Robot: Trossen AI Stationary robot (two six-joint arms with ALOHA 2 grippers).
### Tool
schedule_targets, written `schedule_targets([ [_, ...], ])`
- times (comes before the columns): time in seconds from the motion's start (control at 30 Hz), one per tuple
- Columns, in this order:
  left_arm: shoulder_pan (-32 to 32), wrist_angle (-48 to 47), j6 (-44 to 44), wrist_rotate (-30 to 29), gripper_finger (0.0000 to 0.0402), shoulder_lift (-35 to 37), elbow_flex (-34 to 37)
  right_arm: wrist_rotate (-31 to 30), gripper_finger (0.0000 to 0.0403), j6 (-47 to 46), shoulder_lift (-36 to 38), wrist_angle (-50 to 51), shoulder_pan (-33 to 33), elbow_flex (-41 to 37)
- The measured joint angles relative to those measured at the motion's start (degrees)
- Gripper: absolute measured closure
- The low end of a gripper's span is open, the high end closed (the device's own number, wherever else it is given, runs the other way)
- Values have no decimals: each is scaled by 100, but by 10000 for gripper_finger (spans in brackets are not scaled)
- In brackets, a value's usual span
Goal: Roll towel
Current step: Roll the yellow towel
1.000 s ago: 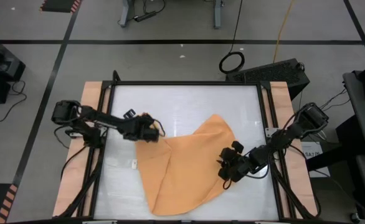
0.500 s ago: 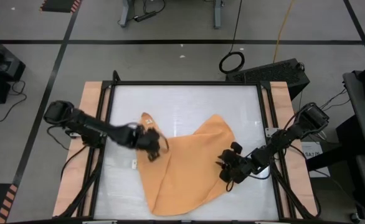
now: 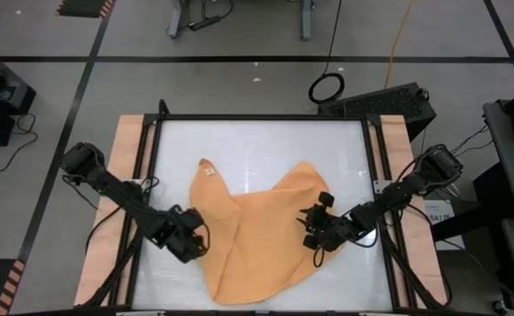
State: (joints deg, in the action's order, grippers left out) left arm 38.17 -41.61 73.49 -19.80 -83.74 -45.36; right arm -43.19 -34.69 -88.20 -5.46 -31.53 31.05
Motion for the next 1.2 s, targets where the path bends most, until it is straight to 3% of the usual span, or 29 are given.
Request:
schedule_targets([
  [0.1, 122, -275, 362, -162, 96, -1, 7, 20, 282, 148, 0, -209, 35, 0],
  [0.23, 149, 39, 407, -229, 93, -1, 159, 309, 282, 283, 0, -426, 44, 2],
  [0.47, 149, 726, 873, -217, 112, -1, 953, 469, 282, 246, 0, -467, 23, 2],
  [0.6, 156, 1117, 594, -392, 171, 11, 1098, 563, 282, 266, 0, -467, 18, 2],
  [0.8, -2, 1317, -91, -646, 365, 23, 1108, 559, 282, 281, 0, -493, 103, 2],
  [0.83, -72, 1187, -104, -745, 381, 23, 1108, 559, 282, 281, 0, -517, 131, 2],
  [1.07, -955, -265, -491, -1540, 389, 23, 1053, 554, 282, 531, 0, -683, 388, 27],
  [1.2, -1673, -1094, -868, -2410, 393, 24, 721, 576, 282, 516, 0, -438, 517, 63],
])
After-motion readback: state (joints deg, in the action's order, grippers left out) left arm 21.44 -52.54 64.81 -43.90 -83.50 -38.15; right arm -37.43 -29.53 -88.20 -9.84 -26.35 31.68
